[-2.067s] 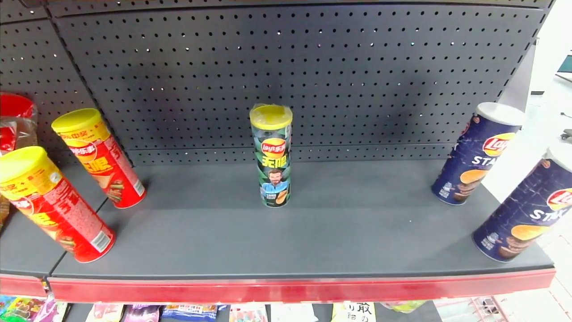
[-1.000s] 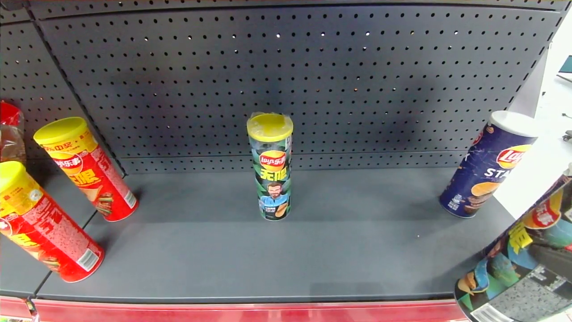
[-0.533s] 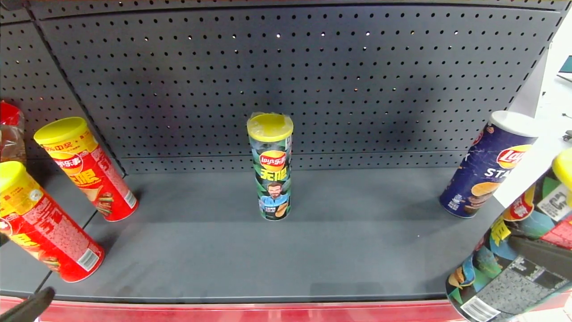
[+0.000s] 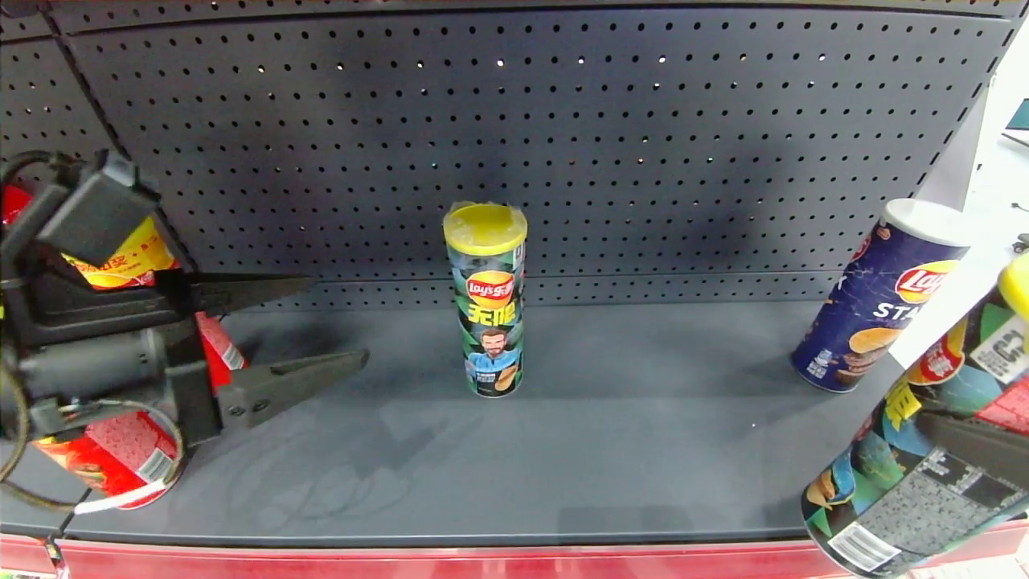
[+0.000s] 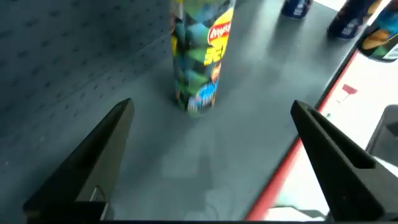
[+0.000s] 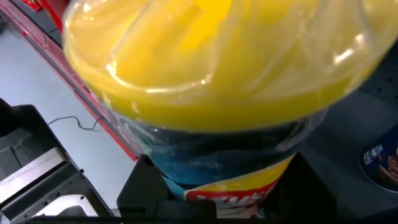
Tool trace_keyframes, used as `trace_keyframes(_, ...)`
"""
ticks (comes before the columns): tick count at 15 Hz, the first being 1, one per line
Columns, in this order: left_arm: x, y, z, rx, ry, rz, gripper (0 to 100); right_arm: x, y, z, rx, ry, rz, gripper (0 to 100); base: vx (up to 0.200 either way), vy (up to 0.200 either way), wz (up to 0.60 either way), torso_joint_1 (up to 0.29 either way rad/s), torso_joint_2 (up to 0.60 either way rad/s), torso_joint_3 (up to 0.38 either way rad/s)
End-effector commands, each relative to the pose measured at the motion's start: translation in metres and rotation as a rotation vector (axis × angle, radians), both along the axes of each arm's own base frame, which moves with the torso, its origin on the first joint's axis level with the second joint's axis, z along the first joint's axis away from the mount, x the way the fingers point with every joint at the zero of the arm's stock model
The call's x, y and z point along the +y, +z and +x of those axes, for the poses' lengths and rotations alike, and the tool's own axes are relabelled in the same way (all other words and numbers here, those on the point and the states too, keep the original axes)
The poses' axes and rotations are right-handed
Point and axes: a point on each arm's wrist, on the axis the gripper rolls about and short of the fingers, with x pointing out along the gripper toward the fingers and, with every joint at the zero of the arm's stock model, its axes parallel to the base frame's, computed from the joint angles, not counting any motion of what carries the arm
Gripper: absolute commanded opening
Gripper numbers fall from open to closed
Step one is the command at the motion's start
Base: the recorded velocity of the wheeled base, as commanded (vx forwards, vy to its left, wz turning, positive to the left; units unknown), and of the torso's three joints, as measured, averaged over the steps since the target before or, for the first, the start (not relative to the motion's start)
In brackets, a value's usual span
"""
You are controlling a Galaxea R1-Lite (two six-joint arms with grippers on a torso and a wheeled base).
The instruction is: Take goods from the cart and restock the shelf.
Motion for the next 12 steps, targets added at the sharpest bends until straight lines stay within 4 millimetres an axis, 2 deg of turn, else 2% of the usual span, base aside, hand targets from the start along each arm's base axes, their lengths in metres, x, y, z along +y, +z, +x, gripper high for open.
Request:
trace_keyframes(1, -0.02, -0.015, 0.042, 0.062, -0.046, 0.028, 100, 0.0, 0.001, 0.0, -0.004, -0.001, 0.002, 0, 0.0, 0.0, 0.0, 0.0, 0.0, 0.0)
trace_keyframes(6, -0.047, -0.021, 0.085, 0.035, -0.13, 0.047, 100, -0.001, 0.001, 0.0, -0.002, -0.004, 0.003, 0, 0.0, 0.0, 0.0, 0.0, 0.0, 0.0)
trace_keyframes(12, -0.07, -0.025, 0.119, 0.026, -0.168, 0.042, 100, -0.001, 0.001, 0.0, 0.002, -0.012, 0.0, 0, 0.0, 0.0, 0.0, 0.0, 0.0, 0.0)
